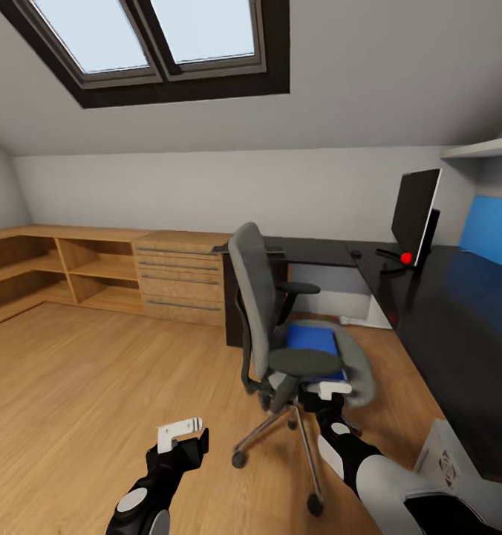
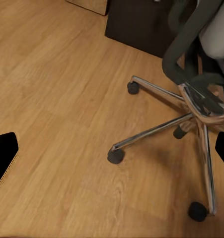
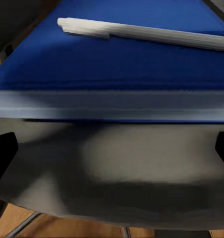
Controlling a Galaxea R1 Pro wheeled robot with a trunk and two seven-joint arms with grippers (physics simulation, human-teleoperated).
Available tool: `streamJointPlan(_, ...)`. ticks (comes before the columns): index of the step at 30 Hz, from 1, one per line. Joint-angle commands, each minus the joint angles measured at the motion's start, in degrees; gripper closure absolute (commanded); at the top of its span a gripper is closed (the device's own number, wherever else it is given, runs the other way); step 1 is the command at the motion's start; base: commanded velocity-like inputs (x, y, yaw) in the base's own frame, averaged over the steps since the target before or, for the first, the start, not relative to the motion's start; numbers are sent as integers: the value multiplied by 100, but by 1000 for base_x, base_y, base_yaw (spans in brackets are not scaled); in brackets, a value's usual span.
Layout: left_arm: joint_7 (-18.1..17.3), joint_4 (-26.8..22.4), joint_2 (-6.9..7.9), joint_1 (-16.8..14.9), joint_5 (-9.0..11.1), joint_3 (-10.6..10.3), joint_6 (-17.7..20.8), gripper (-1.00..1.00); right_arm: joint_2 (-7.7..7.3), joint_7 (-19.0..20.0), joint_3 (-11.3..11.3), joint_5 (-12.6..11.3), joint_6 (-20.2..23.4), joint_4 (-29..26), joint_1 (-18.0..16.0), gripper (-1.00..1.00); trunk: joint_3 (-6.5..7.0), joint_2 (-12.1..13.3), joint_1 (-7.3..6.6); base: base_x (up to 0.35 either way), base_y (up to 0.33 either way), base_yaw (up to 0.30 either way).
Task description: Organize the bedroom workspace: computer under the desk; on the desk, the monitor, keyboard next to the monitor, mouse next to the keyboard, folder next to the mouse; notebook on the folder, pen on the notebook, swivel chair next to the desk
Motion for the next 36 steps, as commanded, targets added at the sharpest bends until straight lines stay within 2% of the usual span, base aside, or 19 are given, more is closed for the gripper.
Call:
streamJointPlan(1, 52, -8, 2, -1, 60, -7, 15, -100, 0, -13, 37, -34, -19, 4, -5, -100, 0, -2, -1, 0, 0, 246)
streamJointPlan(10, 52, -8, -2, -1, 58, -9, 11, -100, 0, -14, 37, -34, -19, -4, -5, -100, 39, -2, -1, 0, 0, 245)
streamJointPlan(16, 52, -8, -4, -1, 57, -15, 7, -100, -1, -15, 37, -38, -19, -5, -7, -100, 44, -2, -1, 0, 0, 48)
streamJointPlan(36, 52, -8, -1, -1, 57, -16, 6, -100, -7, -18, 28, -38, -28, -14, -6, -100, 156, -2, -1, 0, 0, -163)
